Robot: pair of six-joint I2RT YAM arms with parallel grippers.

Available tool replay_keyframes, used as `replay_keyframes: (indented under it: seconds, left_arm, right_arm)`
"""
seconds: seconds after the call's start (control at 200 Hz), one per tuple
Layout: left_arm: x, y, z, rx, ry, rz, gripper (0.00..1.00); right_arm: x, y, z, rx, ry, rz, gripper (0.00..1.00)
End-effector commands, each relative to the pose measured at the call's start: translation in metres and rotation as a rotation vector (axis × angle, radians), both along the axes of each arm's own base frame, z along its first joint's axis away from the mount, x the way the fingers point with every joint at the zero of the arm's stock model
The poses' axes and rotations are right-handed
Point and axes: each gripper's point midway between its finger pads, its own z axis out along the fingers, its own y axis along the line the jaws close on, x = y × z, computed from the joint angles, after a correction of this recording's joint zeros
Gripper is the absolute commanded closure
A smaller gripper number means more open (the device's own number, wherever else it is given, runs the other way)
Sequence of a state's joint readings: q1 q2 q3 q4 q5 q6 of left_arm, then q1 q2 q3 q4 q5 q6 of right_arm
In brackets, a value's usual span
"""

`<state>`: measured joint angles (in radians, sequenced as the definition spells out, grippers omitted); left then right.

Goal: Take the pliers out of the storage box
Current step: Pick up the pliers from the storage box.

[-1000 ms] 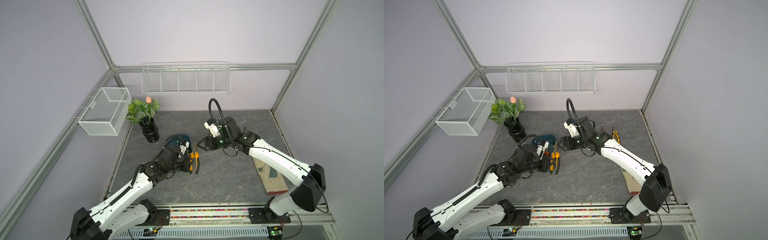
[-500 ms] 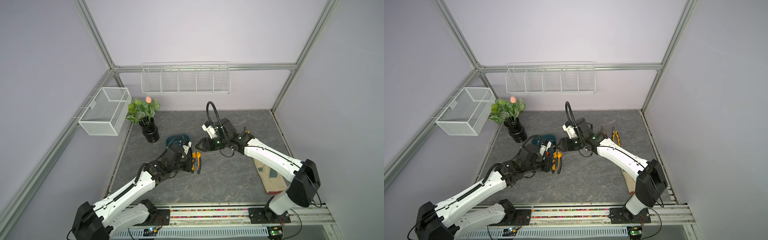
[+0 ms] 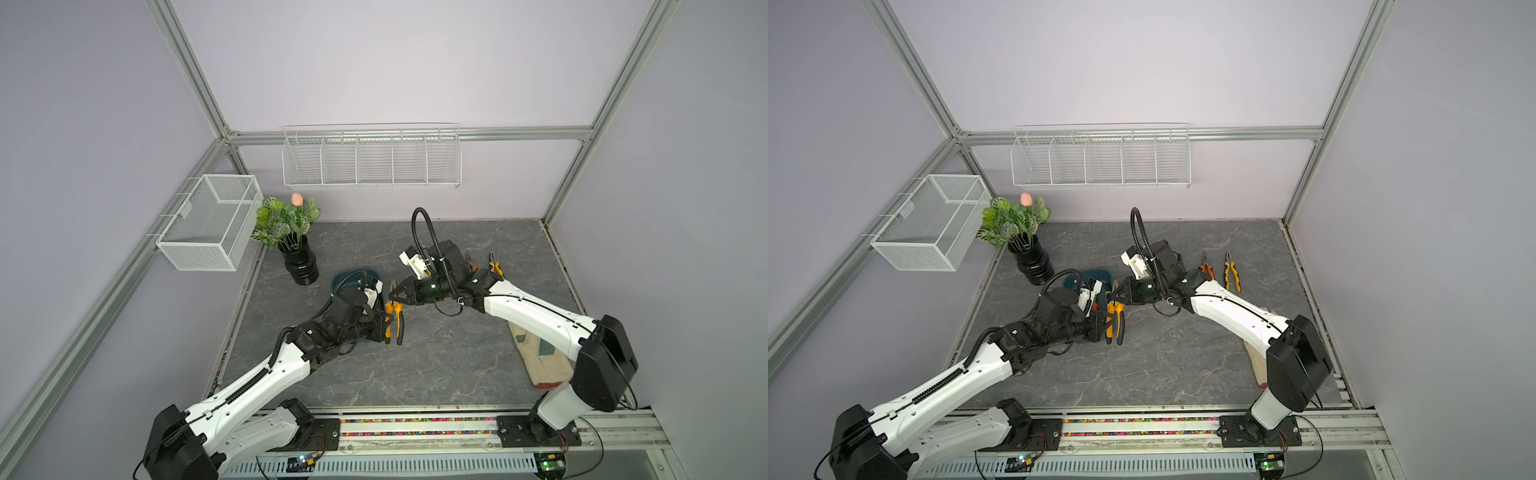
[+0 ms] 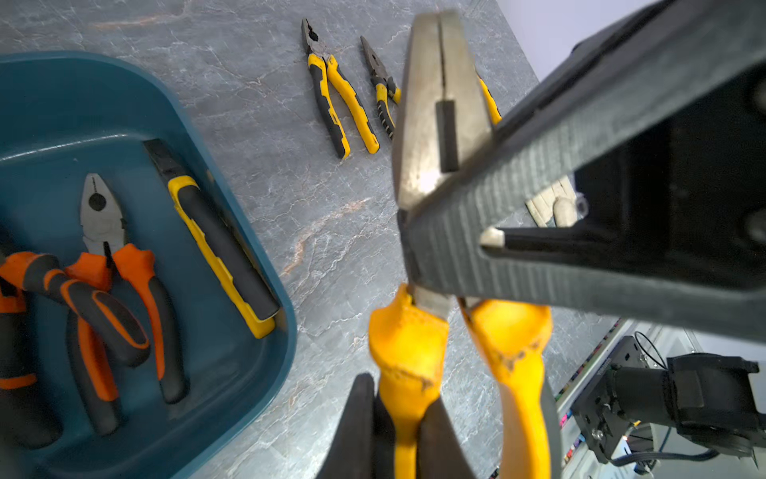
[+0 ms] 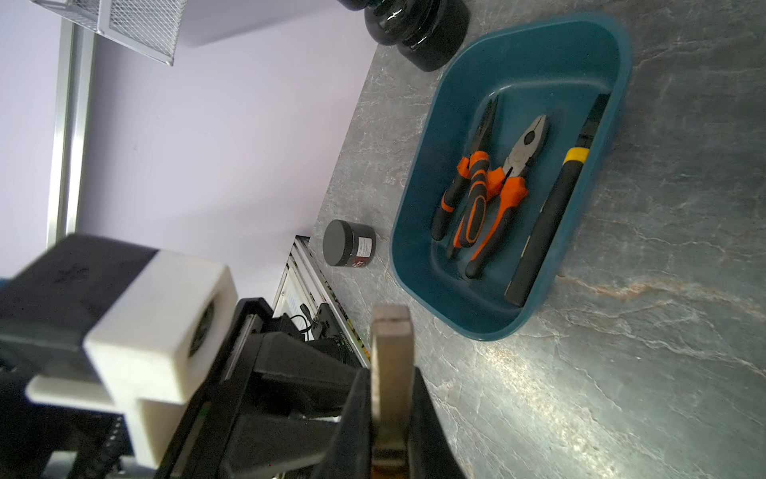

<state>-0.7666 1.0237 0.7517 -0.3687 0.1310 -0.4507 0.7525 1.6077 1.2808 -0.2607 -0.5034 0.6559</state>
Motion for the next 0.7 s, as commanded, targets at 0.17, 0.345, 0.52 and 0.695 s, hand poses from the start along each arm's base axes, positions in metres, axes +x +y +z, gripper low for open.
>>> replay_keyframes:
  seconds: [0.17,0.345,0.52,0.695]
  left_arm:
    - [0.004,-0.010,0.022,-0.103,-0.039,0.004,0.55]
    - [0.002,-0.009,0.019,-0.100,-0.036,0.001,0.51]
    - [0.002,-0.009,0.017,-0.095,-0.032,0.003,0.52]
    - [0.003,-0.007,0.015,-0.085,-0.033,0.009,0.59]
  right_arm:
    - [0.011,-0.005,-0.001,-0.024,-0.044,-0.046,0.93]
    - [0.019,-0.010,0.013,-0.021,-0.087,-0.080,0.93]
    - [0.026,-0.010,0.027,0.008,-0.100,-0.095,0.94]
    - [0.028,-0.011,0.037,0.041,-0.093,-0.097,0.93]
